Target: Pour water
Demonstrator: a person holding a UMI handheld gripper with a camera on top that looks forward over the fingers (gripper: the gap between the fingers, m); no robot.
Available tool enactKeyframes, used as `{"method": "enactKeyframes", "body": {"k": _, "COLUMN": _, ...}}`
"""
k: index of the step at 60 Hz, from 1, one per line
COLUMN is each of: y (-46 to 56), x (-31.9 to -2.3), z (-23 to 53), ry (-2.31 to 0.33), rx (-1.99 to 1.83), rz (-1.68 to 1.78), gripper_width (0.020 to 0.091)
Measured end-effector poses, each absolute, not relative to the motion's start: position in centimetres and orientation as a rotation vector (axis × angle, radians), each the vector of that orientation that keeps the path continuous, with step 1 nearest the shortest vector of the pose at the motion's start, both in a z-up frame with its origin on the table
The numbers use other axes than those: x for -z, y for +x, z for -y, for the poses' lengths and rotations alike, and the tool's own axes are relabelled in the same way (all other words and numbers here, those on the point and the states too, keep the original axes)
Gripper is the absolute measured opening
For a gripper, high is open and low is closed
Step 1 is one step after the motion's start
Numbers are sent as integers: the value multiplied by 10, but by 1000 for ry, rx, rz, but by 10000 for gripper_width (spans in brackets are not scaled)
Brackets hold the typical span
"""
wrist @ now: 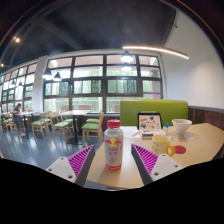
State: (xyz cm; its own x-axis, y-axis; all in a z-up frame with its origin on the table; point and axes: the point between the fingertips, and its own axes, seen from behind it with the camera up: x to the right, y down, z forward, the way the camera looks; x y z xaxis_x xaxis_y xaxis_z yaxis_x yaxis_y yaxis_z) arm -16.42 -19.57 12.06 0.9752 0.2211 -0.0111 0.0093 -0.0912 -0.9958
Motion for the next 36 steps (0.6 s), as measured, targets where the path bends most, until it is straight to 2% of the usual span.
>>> {"method": "enactKeyframes", "body": {"k": 20, "y": -172, "x": -89, "z": 78, "ry": -1682, "rx": -74, "rz": 119, "gripper_width": 774}}
{"method": "enactKeyframes", "body": {"k": 21, "y": -172, "x": -89, "z": 74, "ry": -1680, "rx": -65, "rz": 113, "gripper_width": 728}}
{"method": "enactKeyframes", "body": {"k": 24, "y": -173, "x": -88, "z": 65, "ry": -1678, "rx": -53, "rz": 98, "gripper_width": 532}}
{"method": "enactKeyframes", "body": {"k": 36, "y": -172, "x": -83, "z": 53, "ry": -1691, "rx": 61, "rz": 136, "gripper_width": 508}}
